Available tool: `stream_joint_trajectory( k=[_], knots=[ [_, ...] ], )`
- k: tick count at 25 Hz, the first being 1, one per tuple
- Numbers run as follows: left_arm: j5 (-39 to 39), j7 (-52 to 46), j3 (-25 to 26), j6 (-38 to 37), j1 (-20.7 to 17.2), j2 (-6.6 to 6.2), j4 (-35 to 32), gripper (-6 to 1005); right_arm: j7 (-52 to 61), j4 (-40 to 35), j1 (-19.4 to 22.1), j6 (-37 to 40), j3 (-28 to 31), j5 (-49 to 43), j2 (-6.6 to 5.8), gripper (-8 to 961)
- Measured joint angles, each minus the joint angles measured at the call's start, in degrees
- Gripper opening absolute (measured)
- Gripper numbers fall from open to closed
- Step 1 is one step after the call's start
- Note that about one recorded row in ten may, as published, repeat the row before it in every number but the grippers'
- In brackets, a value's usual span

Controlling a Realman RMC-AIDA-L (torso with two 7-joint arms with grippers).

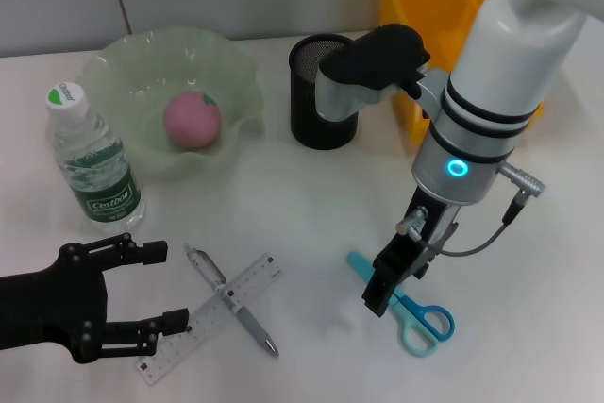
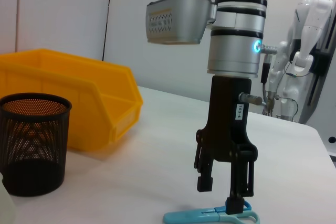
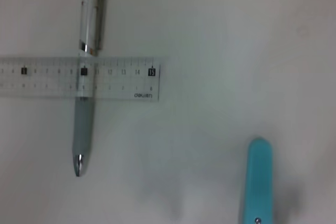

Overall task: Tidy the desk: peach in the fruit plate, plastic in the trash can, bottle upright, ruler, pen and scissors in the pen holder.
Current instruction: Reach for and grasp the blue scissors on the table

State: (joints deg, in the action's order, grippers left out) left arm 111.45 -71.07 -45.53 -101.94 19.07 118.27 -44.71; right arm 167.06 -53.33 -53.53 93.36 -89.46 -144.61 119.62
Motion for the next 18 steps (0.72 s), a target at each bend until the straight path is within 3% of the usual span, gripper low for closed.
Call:
stream_joint_trajectory(
  k=[18],
  knots=[
    [0.36, -0.79, 0.05, -0.09, 0.09, -0.24, -1.31, 862, -0.15, 1.65, -0.15, -4.01, -5.71, 1.60, 0.05, 759]
  ],
)
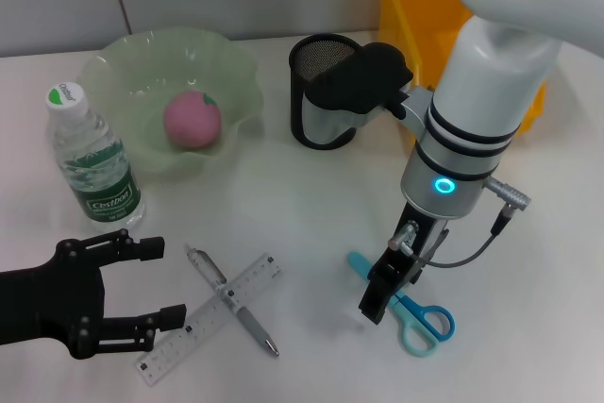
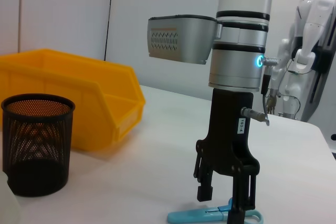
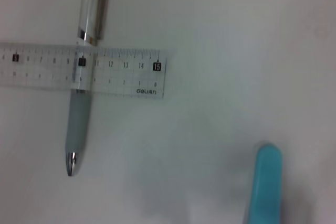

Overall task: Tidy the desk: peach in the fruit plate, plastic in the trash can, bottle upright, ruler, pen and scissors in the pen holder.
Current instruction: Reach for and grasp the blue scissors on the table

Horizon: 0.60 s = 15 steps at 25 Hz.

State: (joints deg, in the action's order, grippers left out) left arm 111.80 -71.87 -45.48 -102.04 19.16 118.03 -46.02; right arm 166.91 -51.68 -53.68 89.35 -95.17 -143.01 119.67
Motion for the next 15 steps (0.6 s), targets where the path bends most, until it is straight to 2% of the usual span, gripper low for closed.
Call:
stream_joint_trajectory(
  k=[15],
  knots=[
    [-0.01, -0.03, 0.31, -0.04, -0.21, -0.20, -0.04, 862, 1.51, -0.64, 0.31, -0.63, -2.59, 0.02, 0.23, 759]
  ],
)
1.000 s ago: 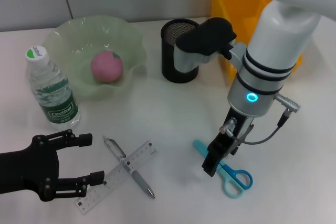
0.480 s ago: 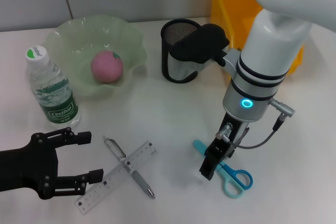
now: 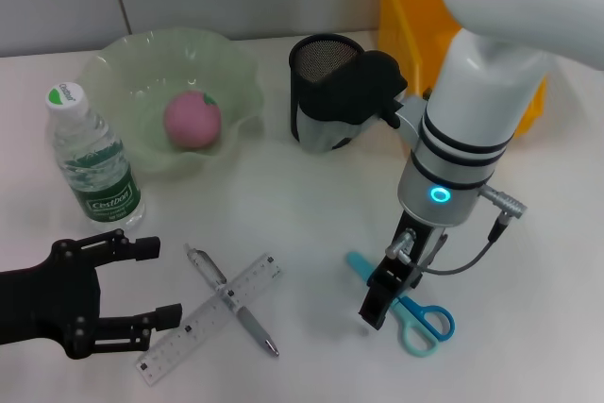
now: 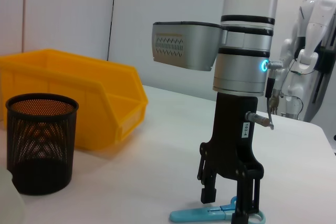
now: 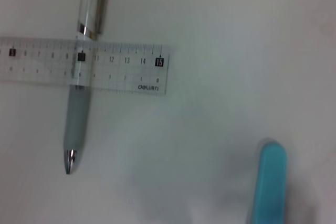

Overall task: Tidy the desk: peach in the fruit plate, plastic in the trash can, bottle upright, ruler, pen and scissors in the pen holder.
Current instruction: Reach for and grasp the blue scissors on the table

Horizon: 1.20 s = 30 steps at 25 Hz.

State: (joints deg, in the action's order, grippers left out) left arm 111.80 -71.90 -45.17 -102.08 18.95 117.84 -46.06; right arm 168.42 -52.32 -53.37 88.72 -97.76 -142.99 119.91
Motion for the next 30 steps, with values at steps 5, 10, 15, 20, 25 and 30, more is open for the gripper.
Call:
stream_joint_trajectory(
  k=[5, 10, 15, 20, 25, 30],
  knots=[
    [0.00, 0.00, 0.04, -0.04, 0.10, -0.16, 0.00, 862, 0.53, -0.53, 0.23, -0.14, -1.23, 0.00, 0.00, 760],
    [0.00, 0.00, 0.09, -0.12, 0.14, -0.28, 0.00, 862, 0.78, -1.79, 0.38, 0.15, -1.25, 0.00, -0.02, 745],
    [0.00, 0.00, 0.09, -0.14, 0.13, -0.38, 0.00, 862, 0.81, -1.45, 0.19, 0.27, -1.24, 0.00, -0.03, 675],
    [0.00, 0.01, 0.09, -0.11, 0.12, -0.42, 0.00, 862, 0.83, -1.38, -0.08, 0.28, -1.21, -0.15, -0.03, 454],
    [0.00, 0.01, 0.09, -0.07, 0.14, -0.42, -0.08, 862, 0.87, -1.22, -0.11, 0.15, -1.41, -0.42, -0.03, 410],
    [0.00, 0.00, 0.18, -0.16, 0.18, -0.50, -0.18, 862, 0.95, -1.20, -0.29, 0.16, -1.83, -0.64, -0.03, 393]
  ],
)
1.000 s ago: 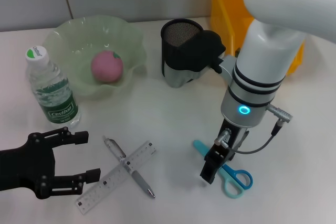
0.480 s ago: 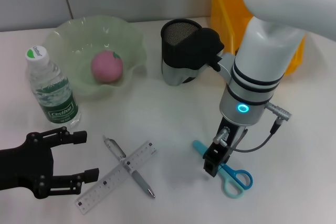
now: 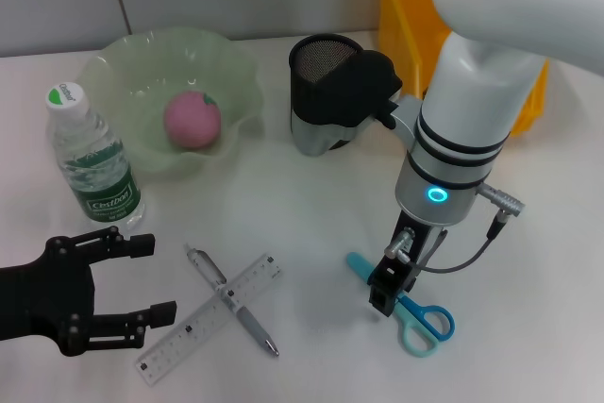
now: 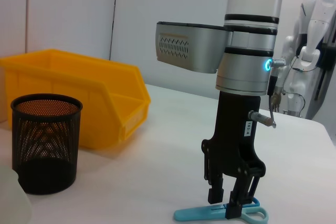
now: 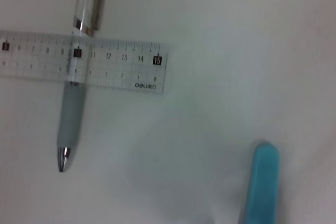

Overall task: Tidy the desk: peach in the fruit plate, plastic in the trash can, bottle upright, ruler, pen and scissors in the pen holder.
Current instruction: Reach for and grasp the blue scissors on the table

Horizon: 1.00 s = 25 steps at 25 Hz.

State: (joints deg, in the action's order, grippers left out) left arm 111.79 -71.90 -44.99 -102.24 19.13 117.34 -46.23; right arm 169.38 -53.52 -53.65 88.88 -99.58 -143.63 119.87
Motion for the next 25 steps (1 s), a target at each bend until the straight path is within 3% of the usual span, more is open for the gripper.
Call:
stream_joint_trajectory(
  k=[25],
  knots=[
    [0.00, -0.09, -0.01, -0.15, 0.22, 0.00, -0.58, 863, 0.07, 1.06, -0.22, -1.71, -2.16, 0.18, 0.00, 393]
  ],
)
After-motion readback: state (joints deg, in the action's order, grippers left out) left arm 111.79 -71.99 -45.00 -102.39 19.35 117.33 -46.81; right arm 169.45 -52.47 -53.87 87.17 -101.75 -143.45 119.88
